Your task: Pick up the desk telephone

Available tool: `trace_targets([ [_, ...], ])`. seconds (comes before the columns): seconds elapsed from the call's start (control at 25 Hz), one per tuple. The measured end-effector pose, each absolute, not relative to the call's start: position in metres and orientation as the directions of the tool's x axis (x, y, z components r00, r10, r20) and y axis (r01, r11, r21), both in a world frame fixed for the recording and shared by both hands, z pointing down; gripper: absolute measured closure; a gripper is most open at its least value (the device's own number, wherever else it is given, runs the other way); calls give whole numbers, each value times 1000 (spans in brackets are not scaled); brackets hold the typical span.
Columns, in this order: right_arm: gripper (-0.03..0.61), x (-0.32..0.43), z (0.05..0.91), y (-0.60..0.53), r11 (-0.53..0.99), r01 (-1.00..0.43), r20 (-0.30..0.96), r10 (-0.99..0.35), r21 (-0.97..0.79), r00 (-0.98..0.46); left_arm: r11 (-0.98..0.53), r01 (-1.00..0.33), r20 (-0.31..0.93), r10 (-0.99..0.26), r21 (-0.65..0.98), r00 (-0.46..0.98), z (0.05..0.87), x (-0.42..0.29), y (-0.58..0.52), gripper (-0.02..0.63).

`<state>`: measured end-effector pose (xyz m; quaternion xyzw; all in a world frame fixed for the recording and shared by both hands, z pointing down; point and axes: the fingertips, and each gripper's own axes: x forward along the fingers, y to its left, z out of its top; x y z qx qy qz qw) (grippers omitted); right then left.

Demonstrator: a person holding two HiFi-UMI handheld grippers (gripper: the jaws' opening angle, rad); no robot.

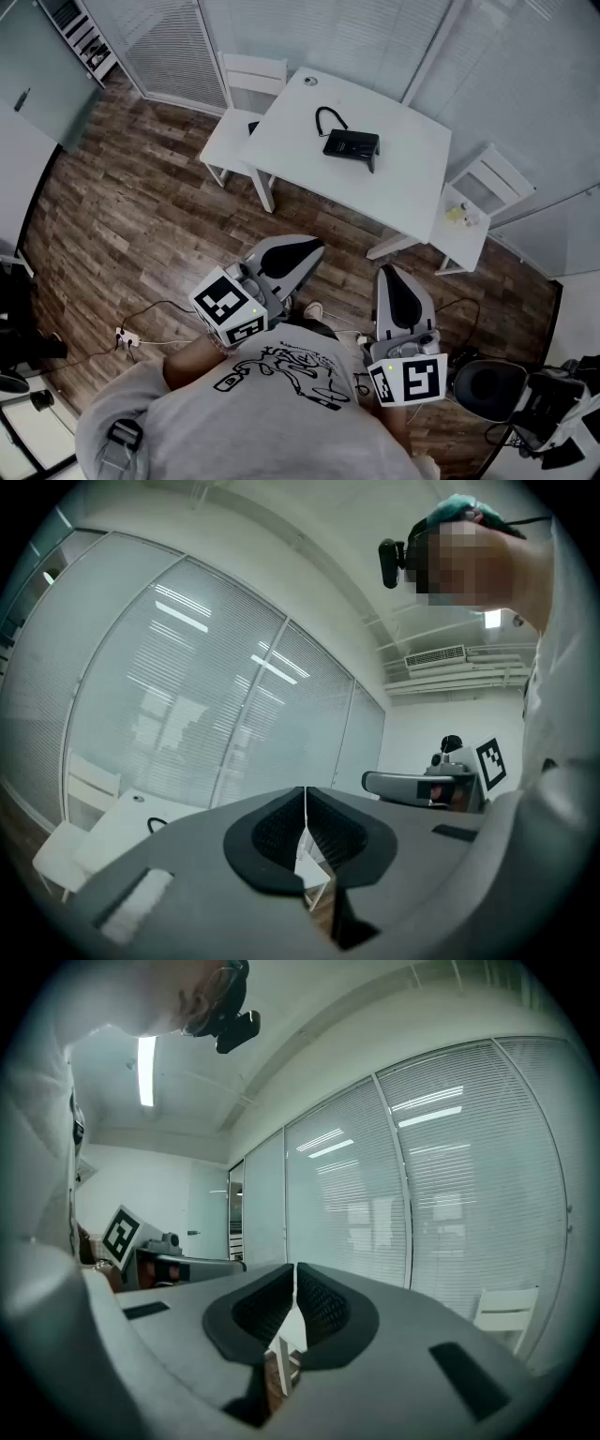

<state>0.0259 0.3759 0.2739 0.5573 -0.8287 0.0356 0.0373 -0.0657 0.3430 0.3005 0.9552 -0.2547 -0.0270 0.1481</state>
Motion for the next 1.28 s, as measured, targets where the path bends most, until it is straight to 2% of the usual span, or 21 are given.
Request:
trace_targets([
  [0.8, 565, 105, 287, 356, 392, -919, 103, -914, -33, -393, -809, -495, 50, -507, 316, 861, 315, 14, 327, 604],
  [1.08, 565, 97, 282, 374, 387, -921, 113, -914, -47, -390, -808, -496, 65, -503, 319, 862, 311, 5, 344, 604],
  [1.28, 565, 91, 284, 344, 385, -922, 115, -914, -51, -388, -805, -493, 51, -507, 331, 861, 308, -2, 315, 604],
])
